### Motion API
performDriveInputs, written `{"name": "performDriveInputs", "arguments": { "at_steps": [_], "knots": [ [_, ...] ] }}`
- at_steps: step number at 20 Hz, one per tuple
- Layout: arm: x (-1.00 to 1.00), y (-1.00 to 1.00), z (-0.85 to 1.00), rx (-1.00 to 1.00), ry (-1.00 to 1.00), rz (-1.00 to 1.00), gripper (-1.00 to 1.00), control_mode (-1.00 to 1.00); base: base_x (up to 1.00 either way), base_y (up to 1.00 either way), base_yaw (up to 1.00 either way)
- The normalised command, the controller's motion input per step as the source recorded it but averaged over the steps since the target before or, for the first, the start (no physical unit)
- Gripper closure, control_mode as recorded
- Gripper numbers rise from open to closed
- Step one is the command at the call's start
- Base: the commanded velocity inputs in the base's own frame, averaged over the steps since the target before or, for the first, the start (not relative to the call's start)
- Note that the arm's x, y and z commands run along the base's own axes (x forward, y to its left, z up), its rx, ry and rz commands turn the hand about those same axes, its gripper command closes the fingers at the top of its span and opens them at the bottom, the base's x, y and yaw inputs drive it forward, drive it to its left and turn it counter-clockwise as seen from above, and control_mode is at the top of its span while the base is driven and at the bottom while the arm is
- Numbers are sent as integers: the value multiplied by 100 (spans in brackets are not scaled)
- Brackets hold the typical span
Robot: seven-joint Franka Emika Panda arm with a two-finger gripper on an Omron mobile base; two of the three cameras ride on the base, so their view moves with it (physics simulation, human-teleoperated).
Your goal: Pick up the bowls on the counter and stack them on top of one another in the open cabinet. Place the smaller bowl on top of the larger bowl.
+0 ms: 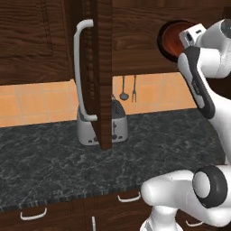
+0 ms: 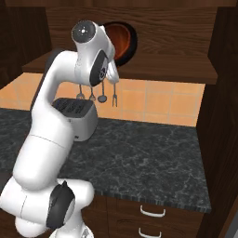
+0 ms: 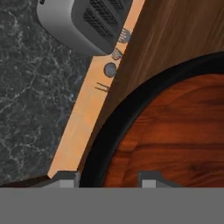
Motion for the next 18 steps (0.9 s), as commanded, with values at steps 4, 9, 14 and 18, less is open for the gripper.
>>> {"name": "performDriveInputs", "arguments": {
  "at_steps": [4,9,14,18],
  "knots": [
    [100,13,-8,0,0,-8,100,-100,0,0,0],
    [95,10,-41,0,-7,-8,-100,-100,0,0,0],
    [16,-2,-30,-3,-13,-1,-100,-100,0,0,0],
    [-100,-32,-6,4,-28,0,-100,-100,0,0,0]
  ]
}}
